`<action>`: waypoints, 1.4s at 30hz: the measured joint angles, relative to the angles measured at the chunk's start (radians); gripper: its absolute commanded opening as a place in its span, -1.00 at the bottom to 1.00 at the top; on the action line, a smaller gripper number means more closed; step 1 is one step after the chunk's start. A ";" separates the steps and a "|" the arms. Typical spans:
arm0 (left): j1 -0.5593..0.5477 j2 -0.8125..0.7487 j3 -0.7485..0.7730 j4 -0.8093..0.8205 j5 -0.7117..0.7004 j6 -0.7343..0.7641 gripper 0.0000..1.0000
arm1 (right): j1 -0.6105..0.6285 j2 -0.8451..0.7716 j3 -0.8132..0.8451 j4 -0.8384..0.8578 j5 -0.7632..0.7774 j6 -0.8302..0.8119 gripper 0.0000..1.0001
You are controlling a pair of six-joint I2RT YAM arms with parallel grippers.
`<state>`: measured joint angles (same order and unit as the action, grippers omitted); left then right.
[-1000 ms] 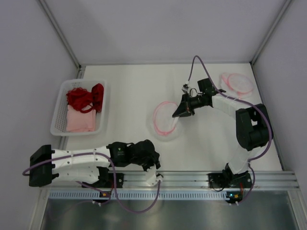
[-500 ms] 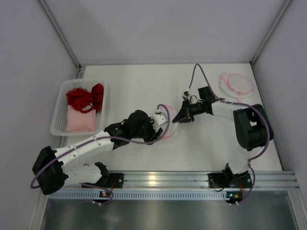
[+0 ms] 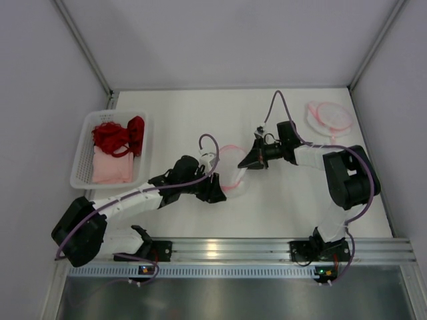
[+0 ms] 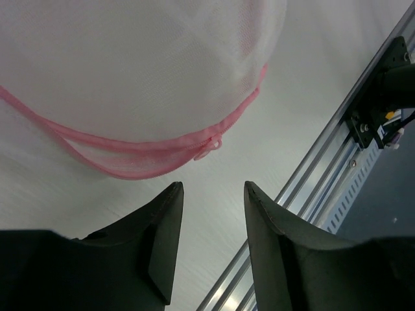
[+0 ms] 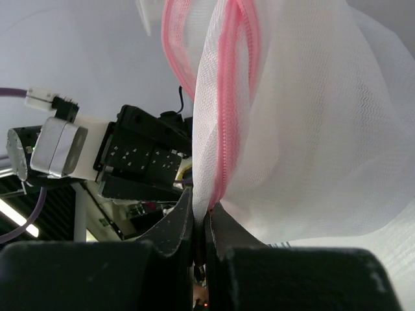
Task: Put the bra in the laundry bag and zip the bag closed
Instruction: Zip the zipper on the laundry bag.
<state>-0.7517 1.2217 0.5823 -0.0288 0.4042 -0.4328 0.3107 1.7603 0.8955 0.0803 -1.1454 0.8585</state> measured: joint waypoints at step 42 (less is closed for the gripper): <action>0.140 0.032 -0.046 0.159 0.104 -0.132 -1.00 | -0.029 0.000 -0.001 -0.011 0.002 -0.022 -1.00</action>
<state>-0.6117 1.2541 0.5362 0.1307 0.5079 -0.5652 0.2817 1.7603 0.8948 0.0692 -1.1431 0.8368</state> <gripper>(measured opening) 0.012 0.032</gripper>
